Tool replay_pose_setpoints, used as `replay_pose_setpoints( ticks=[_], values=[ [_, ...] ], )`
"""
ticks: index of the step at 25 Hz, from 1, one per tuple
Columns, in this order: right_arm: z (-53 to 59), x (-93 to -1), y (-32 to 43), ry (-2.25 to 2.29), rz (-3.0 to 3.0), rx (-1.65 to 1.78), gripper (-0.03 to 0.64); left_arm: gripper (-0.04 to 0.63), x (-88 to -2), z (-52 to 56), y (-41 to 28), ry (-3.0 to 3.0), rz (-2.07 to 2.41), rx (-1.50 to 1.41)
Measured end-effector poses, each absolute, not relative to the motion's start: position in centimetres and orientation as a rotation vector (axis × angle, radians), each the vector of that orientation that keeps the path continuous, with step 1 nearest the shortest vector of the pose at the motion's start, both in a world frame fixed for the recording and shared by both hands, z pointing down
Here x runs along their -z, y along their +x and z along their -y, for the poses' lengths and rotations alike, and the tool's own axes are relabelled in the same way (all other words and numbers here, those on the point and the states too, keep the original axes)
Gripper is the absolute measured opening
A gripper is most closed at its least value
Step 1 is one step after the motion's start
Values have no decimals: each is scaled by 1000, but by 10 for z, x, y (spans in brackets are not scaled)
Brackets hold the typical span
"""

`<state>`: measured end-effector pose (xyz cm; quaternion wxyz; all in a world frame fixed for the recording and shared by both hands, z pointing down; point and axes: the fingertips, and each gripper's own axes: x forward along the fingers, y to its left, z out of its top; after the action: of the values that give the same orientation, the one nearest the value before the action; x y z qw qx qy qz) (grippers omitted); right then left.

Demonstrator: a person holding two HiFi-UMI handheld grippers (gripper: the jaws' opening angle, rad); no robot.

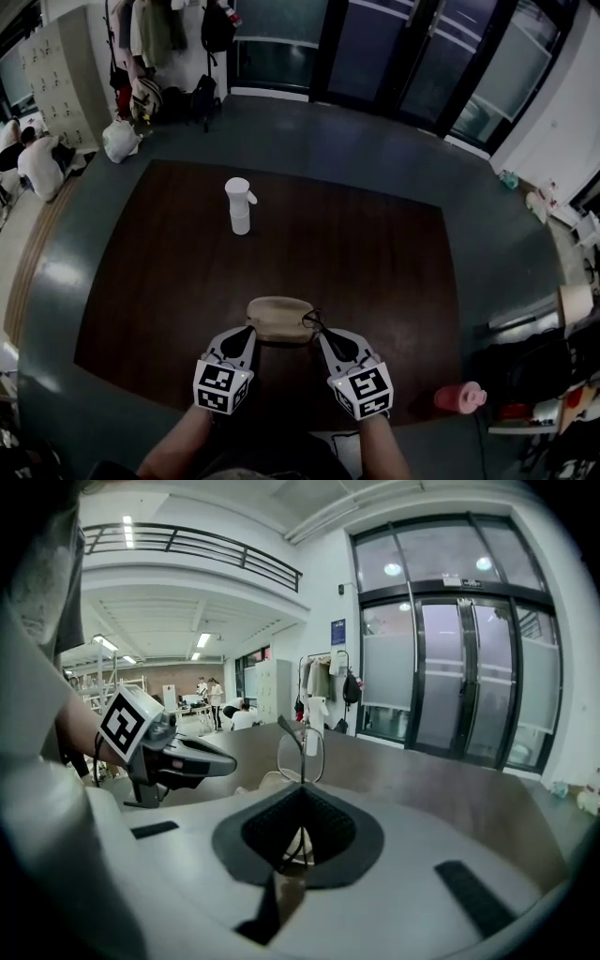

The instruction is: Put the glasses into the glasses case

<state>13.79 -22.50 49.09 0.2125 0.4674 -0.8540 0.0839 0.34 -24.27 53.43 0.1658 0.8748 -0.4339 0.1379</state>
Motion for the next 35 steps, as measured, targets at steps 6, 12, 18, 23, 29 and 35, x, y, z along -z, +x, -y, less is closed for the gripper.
replay_pose_setpoints(
  ticks=[6, 12, 18, 23, 29, 35],
  values=[
    [236, -498, 123, 1239, 2342, -225, -12, 6, -556, 258, 11, 2500, 1158, -471],
    [237, -503, 110, 1218, 2325, -243, -12, 6, -572, 257, 4, 2481, 1104, -477],
    [227, -510, 108, 1213, 2312, -274, -12, 6, -573, 253, 7, 2494, 1078, -480],
    [216, -517, 103, 1196, 2344, -309, -12, 6, -581, 241, 6, 2476, 1072, -502],
    [198, -524, 95, 1083, 2357, -304, -12, 6, -591, 225, 5, 2443, 1083, -563],
    [178, -541, 86, 966, 2325, -269, -12, 6, -600, 215, 8, 2409, 1099, -554]
  ],
)
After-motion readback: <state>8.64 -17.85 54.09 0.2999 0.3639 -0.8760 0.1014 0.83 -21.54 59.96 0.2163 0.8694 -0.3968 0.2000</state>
